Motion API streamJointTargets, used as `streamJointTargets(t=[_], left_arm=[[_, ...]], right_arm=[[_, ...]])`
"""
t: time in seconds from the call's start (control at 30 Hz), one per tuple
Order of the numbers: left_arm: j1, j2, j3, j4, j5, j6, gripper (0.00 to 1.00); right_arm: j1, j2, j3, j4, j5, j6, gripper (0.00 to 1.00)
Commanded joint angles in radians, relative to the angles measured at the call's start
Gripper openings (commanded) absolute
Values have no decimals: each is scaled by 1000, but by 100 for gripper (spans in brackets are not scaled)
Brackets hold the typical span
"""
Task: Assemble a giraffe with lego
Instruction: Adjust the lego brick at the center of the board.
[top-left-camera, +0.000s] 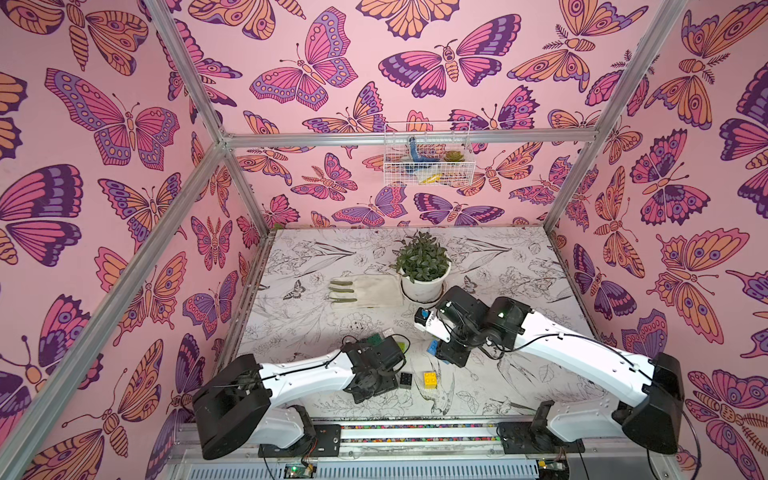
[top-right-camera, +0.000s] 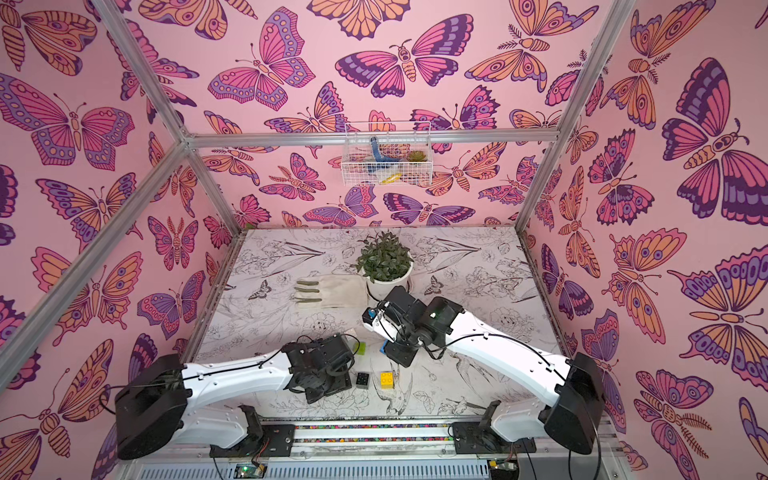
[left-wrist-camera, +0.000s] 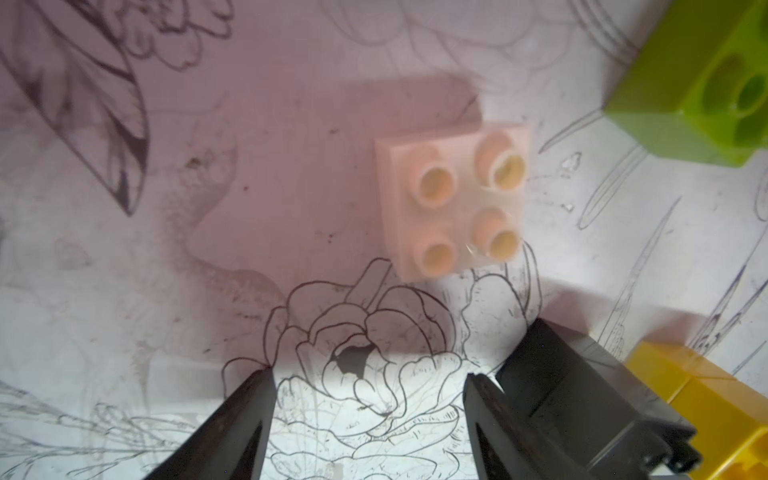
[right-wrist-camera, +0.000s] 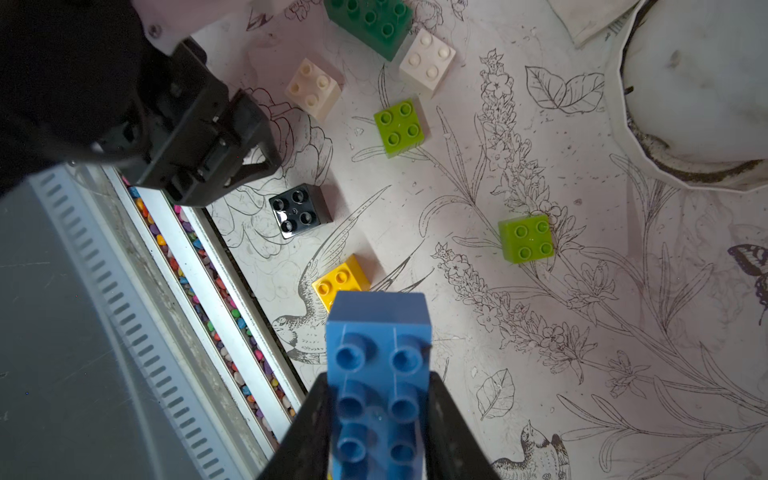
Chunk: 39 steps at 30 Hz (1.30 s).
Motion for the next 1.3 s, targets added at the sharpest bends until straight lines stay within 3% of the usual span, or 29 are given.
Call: streamJointTargets(t=[0.0, 0.43, 0.73, 0.83, 0.97, 1.27], left_arm=[[-9, 23, 15, 24, 3, -1, 77], [-17, 59, 50, 41, 22, 18, 77], [-21, -1, 1, 29, 4, -18, 77], [-15, -54, -6, -37, -31, -18, 78], [39, -193, -53, -121, -38, 11, 87], [92, -466, -174, -261, -22, 0, 90]], right_arm=[[7, 3, 16, -15, 10, 4, 26], [7, 3, -5, -23, 32, 5, 25], [7, 2, 0, -27, 17, -6, 25], [19, -8, 0, -27, -5, -32, 25], [76, -14, -27, 5, -30, -108, 23], [96, 122, 27, 19, -64, -240, 23]])
